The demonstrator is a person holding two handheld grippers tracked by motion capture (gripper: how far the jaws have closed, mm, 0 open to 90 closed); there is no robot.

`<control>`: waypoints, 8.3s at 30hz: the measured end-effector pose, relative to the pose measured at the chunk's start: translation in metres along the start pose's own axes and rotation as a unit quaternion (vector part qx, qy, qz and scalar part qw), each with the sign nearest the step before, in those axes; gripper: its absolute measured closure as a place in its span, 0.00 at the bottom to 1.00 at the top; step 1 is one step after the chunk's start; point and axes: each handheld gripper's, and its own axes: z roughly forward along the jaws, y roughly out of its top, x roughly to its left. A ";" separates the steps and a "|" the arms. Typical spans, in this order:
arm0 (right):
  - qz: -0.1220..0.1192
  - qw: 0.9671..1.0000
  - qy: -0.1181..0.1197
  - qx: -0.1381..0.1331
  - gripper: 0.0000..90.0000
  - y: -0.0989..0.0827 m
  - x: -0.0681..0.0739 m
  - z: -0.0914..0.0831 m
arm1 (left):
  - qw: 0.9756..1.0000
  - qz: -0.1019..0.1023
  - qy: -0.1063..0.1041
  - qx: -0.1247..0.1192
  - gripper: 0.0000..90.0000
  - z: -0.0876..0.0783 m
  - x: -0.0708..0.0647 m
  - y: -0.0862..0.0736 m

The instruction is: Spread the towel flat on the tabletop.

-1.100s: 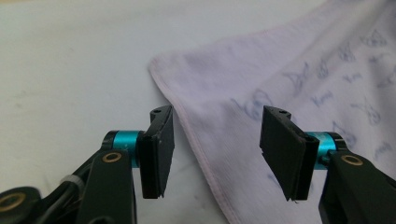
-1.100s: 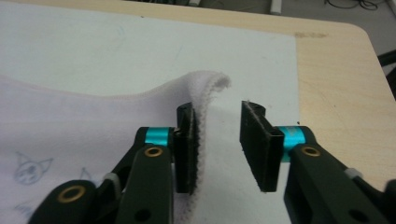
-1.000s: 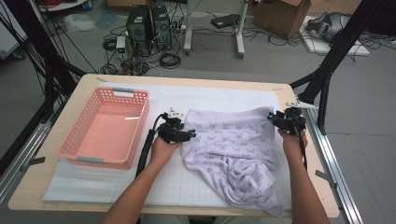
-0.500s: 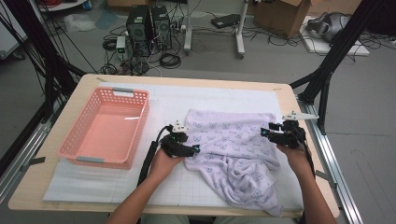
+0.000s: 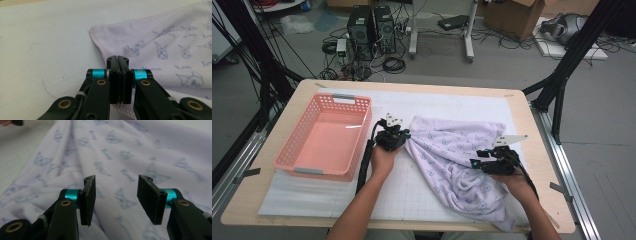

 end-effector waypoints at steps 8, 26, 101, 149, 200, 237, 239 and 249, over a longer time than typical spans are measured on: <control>-0.048 0.996 0.006 0.069 0.79 0.009 0.011 0.037 | 1.000 -0.009 0.001 -0.001 0.97 0.000 0.011 -0.003; 0.111 0.966 -0.233 -0.032 0.92 0.033 -0.078 0.028 | 0.998 -0.013 -0.067 -0.002 0.50 -0.011 -0.002 -0.007; 0.097 0.961 -0.247 -0.073 0.75 -0.002 -0.050 -0.029 | 0.993 0.025 -0.112 0.003 0.50 -0.036 -0.029 -0.033; 0.079 0.989 -0.122 -0.034 0.64 -0.049 -0.006 -0.023 | 0.999 0.011 -0.046 0.003 0.59 -0.054 -0.013 -0.040; 0.054 0.985 -0.154 -0.059 0.64 -0.036 0.007 -0.026 | 0.992 0.069 -0.098 0.051 0.95 -0.051 -0.049 -0.050; -0.012 0.972 -0.237 -0.004 0.82 -0.018 0.000 0.011 | 0.998 0.025 -0.052 0.009 0.51 -0.059 -0.009 -0.040; -0.003 0.972 -0.234 -0.028 0.76 -0.021 0.004 -0.002 | 0.998 0.021 -0.063 0.000 0.53 -0.067 -0.012 -0.043; 0.032 0.969 -0.238 -0.057 0.71 -0.044 0.017 -0.039 | 0.992 0.042 -0.119 0.014 0.60 -0.085 -0.049 -0.066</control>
